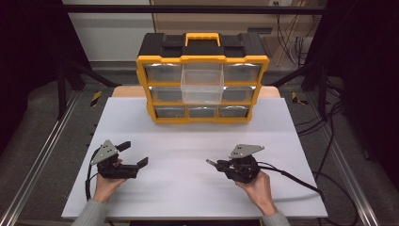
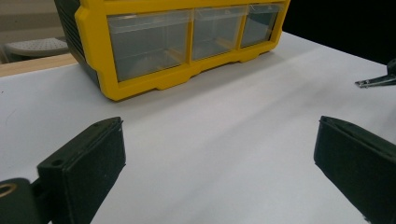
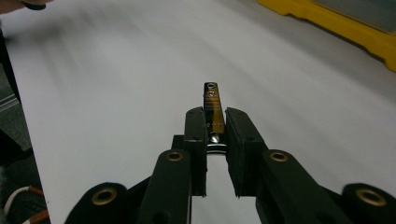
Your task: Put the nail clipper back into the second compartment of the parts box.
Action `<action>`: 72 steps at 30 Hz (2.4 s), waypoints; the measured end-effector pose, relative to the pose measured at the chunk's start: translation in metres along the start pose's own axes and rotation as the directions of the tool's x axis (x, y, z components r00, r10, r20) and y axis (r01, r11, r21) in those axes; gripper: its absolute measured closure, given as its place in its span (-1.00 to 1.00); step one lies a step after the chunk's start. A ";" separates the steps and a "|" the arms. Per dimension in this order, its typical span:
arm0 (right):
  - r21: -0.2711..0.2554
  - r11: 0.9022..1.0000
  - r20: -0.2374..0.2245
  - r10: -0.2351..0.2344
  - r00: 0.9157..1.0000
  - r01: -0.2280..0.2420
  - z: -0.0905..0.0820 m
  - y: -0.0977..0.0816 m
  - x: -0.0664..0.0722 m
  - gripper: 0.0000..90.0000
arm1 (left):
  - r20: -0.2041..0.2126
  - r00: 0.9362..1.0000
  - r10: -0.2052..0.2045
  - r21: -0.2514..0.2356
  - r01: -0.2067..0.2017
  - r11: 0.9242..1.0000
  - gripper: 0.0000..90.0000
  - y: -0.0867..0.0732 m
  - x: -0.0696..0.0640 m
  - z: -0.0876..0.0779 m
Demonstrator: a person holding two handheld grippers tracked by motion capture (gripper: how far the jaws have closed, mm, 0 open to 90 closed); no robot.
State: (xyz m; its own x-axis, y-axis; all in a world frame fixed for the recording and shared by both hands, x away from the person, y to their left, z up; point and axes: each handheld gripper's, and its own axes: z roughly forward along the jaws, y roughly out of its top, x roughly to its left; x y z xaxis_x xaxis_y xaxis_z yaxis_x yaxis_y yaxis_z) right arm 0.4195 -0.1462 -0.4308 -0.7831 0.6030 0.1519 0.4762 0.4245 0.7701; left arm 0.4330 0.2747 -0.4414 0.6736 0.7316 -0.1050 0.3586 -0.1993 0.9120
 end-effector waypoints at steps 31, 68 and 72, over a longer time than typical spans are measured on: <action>-0.127 0.992 0.020 -0.009 1.000 0.011 -0.034 0.031 -0.006 0.76 | 0.001 1.000 0.001 0.000 -0.001 1.000 -0.95 -0.001 0.000 -0.001; -0.271 0.962 0.042 -0.034 0.999 0.044 -0.070 0.081 -0.007 0.76 | -0.001 1.000 0.001 0.000 -0.001 1.000 -0.95 -0.001 0.000 -0.001; -0.275 0.960 0.050 -0.037 0.998 0.050 -0.073 0.087 -0.007 0.76 | -0.001 1.000 0.002 0.001 -0.002 1.000 -0.95 -0.001 0.000 -0.001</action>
State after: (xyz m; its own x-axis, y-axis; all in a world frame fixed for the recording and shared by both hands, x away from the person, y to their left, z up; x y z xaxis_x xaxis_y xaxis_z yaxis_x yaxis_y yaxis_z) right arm 0.4375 -0.1629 -0.3192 -0.7795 0.6195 0.0921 0.3086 0.2520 0.9172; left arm 0.4322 0.2756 -0.4416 0.6736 0.7318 -0.1033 0.3579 -0.2008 0.9119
